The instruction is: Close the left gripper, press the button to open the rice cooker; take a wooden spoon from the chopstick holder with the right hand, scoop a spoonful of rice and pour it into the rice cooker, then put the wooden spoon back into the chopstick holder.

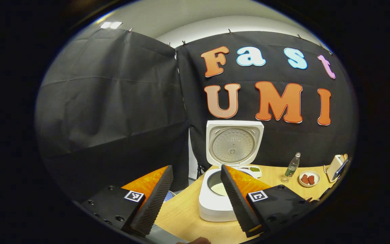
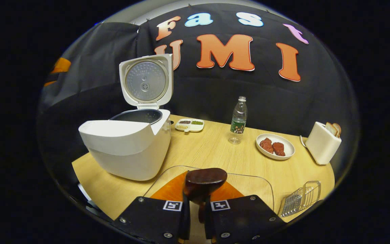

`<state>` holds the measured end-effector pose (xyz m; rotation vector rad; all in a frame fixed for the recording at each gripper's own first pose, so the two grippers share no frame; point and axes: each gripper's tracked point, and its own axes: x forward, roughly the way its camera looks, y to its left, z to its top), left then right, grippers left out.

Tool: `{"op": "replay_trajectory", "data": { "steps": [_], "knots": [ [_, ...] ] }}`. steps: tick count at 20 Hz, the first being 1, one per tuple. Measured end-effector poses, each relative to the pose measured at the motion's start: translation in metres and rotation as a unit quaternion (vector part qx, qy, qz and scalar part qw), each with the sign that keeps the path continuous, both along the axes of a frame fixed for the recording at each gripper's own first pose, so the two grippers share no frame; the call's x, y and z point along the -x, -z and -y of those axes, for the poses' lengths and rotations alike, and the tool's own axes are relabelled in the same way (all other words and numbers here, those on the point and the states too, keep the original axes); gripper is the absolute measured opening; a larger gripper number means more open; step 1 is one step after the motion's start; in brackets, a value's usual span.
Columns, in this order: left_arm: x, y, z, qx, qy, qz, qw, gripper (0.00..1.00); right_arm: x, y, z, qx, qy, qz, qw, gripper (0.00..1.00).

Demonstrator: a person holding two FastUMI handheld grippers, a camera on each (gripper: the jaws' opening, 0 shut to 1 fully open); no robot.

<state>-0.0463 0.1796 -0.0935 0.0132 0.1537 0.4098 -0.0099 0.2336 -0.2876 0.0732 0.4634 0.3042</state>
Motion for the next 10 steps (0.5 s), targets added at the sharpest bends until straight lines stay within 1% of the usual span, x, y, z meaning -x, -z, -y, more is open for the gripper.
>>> {"op": "replay_trajectory", "data": {
  "steps": [1,3,5,6,9,10],
  "knots": [
    [0.001,-0.001,-0.003,0.000,-0.001,0.000,1.000,0.96,0.001,0.000,-0.006,-0.021,-0.002,-0.011,1.000,0.17],
    [0.004,-0.001,-0.006,-0.001,-0.003,0.001,1.000,0.94,0.003,0.000,-0.012,-0.065,0.001,-0.036,0.997,0.17],
    [0.006,0.000,-0.009,0.000,-0.005,0.000,1.000,0.96,0.000,0.002,-0.011,-0.105,0.014,-0.059,0.993,0.17],
    [0.007,0.000,-0.012,0.000,-0.005,-0.001,1.000,0.94,0.000,0.002,-0.008,-0.128,0.023,-0.071,0.989,0.16],
    [0.009,0.003,-0.016,0.000,-0.006,-0.005,1.000,0.96,-0.004,0.009,0.002,-0.187,0.047,-0.102,0.976,0.16],
    [0.009,0.004,-0.017,0.001,-0.005,-0.006,1.000,0.94,-0.005,0.011,0.006,-0.206,0.056,-0.109,0.971,0.16]
  ]
}}
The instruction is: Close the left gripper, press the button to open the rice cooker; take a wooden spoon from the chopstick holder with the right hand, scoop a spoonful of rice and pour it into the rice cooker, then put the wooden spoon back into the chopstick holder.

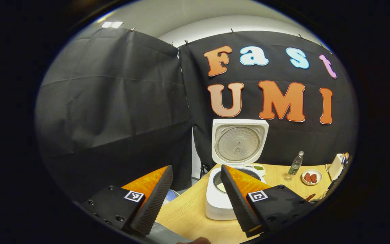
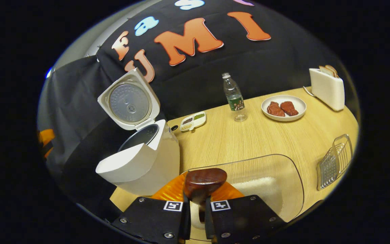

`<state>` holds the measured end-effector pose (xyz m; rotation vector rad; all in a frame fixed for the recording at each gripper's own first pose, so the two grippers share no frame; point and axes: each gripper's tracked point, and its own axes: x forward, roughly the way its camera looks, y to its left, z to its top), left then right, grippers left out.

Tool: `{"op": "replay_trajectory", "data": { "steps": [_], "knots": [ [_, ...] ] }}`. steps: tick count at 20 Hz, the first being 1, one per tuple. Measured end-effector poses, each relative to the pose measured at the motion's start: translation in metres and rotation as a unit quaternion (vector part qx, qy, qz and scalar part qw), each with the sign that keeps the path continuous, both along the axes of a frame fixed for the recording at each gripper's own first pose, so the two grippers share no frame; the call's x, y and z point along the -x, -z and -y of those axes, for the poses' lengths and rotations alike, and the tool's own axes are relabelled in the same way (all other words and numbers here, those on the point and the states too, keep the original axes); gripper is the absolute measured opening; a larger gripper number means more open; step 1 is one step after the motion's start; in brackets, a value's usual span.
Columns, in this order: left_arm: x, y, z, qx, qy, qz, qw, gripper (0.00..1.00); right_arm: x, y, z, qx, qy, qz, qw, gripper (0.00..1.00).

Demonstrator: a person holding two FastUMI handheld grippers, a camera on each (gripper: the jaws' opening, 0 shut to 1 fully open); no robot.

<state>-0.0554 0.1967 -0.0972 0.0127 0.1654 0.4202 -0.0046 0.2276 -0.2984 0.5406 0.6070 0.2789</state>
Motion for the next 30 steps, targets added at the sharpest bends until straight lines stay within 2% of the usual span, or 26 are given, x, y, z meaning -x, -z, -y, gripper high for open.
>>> {"op": "replay_trajectory", "data": {
  "steps": [8,10,11,18,19,20,23,24,25,30],
  "knots": [
    [-0.003,0.001,0.011,-0.010,0.018,-0.009,1.000,0.94,0.001,0.010,0.009,-0.125,0.037,-0.054,0.990,0.16],
    [-0.003,0.001,0.015,-0.013,0.024,-0.010,1.000,0.96,0.001,0.011,0.014,-0.145,0.042,-0.063,0.987,0.12],
    [-0.003,0.001,0.017,-0.014,0.026,-0.010,1.000,0.96,0.001,0.011,0.017,-0.156,0.044,-0.066,0.985,0.16],
    [-0.006,0.003,0.020,-0.006,0.026,-0.008,1.000,0.96,-0.003,0.002,0.057,-0.209,0.072,-0.064,0.973,0.16],
    [-0.006,0.003,0.021,-0.005,0.026,-0.008,1.000,0.94,-0.005,0.001,0.065,-0.215,0.079,-0.062,0.971,0.12],
    [-0.007,0.003,0.022,-0.005,0.027,-0.008,1.000,0.96,-0.007,0.000,0.072,-0.222,0.084,-0.061,0.970,0.16],
    [-0.010,0.003,0.030,-0.004,0.032,-0.006,0.999,0.94,-0.009,-0.007,0.088,-0.255,0.098,-0.057,0.960,0.16],
    [-0.012,0.003,0.033,-0.004,0.034,-0.006,0.999,0.96,-0.009,-0.011,0.093,-0.267,0.103,-0.056,0.957,0.12],
    [-0.013,0.002,0.035,-0.005,0.037,-0.005,0.999,0.96,-0.011,-0.014,0.099,-0.279,0.110,-0.055,0.953,0.16],
    [-0.021,0.000,0.049,-0.003,0.048,-0.002,0.999,0.96,-0.015,-0.033,0.115,-0.338,0.135,-0.051,0.930,0.16]
  ]
}}
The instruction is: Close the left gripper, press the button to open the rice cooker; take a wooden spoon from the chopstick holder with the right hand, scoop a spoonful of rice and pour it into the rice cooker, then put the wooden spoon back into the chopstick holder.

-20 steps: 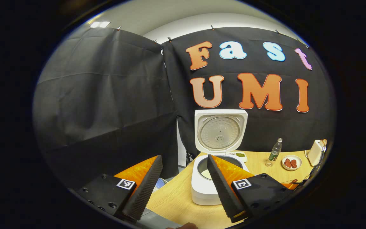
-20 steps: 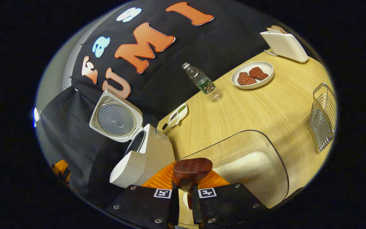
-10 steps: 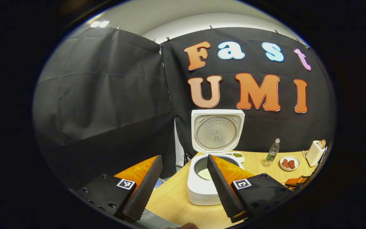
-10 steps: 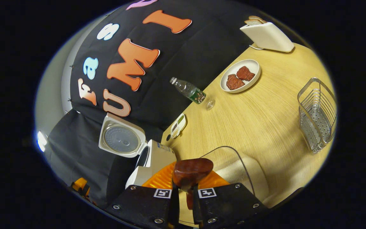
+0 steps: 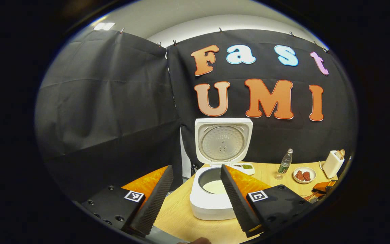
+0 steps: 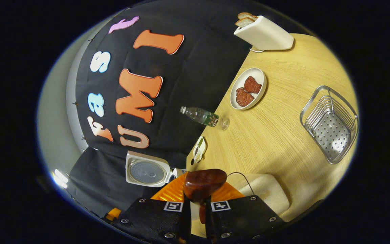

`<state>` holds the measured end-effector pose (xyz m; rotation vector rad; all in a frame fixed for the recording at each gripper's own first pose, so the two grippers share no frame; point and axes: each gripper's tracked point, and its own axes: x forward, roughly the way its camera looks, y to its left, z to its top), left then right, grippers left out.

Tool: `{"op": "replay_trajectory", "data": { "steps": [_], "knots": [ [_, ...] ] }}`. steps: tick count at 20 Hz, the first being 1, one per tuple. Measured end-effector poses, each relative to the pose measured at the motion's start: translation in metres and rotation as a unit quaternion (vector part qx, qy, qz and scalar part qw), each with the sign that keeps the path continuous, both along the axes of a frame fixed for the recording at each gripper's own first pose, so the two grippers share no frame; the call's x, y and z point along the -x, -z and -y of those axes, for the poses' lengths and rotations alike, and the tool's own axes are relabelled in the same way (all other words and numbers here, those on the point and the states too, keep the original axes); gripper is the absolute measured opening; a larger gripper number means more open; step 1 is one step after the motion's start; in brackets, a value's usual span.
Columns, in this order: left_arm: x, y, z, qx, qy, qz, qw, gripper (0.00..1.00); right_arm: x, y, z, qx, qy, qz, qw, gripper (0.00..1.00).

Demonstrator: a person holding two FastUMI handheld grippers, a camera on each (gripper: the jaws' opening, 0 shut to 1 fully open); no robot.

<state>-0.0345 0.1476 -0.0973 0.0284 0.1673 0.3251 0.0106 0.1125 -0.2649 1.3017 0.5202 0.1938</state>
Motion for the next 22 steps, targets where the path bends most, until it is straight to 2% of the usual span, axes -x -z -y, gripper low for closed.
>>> {"op": "replay_trajectory", "data": {
  "steps": [7,14,22],
  "knots": [
    [-0.005,-0.004,0.004,0.004,0.001,0.010,1.000,0.94,-0.015,-0.047,-0.005,-0.099,0.019,0.010,0.995,0.16],
    [0.002,-0.010,-0.016,0.007,-0.015,0.022,1.000,0.95,-0.038,-0.106,-0.049,-0.186,0.001,0.029,0.982,0.16],
    [0.014,-0.010,-0.063,0.013,-0.046,0.031,0.998,0.94,-0.078,-0.154,-0.140,-0.189,-0.061,0.048,0.979,0.16]
  ]
}}
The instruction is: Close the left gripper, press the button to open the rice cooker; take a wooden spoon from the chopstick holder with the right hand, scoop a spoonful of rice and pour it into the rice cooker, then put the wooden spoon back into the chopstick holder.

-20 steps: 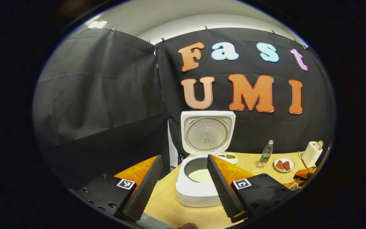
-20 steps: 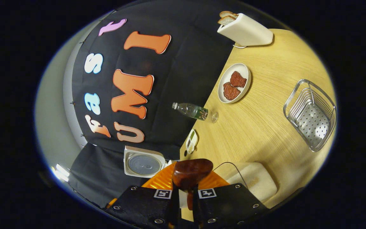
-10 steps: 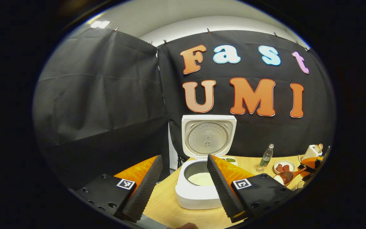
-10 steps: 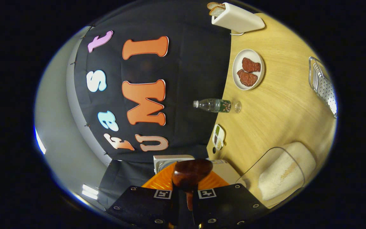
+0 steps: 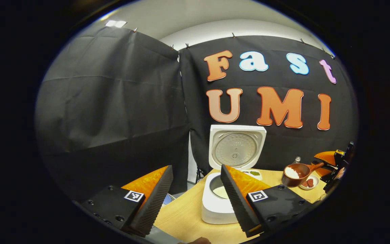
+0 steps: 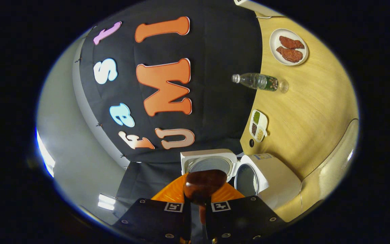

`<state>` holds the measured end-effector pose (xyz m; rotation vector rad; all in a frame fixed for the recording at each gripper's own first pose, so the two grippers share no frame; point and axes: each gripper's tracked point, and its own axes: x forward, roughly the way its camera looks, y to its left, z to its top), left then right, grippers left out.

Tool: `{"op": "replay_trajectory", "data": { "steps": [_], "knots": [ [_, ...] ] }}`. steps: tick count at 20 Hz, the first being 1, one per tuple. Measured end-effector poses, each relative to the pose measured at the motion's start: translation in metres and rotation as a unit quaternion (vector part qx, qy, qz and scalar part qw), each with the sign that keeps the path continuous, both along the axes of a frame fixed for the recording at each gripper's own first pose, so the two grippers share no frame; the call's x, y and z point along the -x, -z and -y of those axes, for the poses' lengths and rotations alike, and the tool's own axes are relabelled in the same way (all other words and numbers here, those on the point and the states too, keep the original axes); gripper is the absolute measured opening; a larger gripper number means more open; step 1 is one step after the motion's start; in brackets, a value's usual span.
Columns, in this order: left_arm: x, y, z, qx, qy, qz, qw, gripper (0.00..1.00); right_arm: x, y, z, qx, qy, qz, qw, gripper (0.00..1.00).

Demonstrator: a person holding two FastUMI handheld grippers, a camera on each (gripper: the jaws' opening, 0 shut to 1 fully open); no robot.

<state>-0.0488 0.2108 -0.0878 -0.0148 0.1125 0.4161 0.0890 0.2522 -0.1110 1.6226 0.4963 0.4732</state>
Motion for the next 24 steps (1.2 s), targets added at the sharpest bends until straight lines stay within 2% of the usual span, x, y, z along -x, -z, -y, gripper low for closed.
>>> {"op": "replay_trajectory", "data": {
  "steps": [5,8,11,17,24],
  "knots": [
    [0.011,0.010,-0.037,0.007,-0.027,-0.008,1.000,0.94,-0.025,0.000,-0.061,0.042,-0.026,0.014,0.999,0.16],
    [0.013,0.014,-0.054,0.009,-0.037,-0.015,0.999,0.94,-0.045,0.006,-0.091,0.110,-0.027,0.031,0.993,0.16],
    [0.014,0.019,-0.070,0.009,-0.045,-0.019,0.999,0.94,-0.060,0.009,-0.111,0.180,-0.025,0.053,0.982,0.16],
    [0.014,0.026,-0.079,0.007,-0.045,-0.024,0.999,0.96,-0.084,0.002,-0.146,0.309,-0.026,0.112,0.944,0.16],
    [0.012,0.034,-0.082,0.012,-0.043,-0.032,0.999,0.94,-0.088,-0.011,-0.179,0.431,-0.037,0.197,0.880,0.16]
  ]
}}
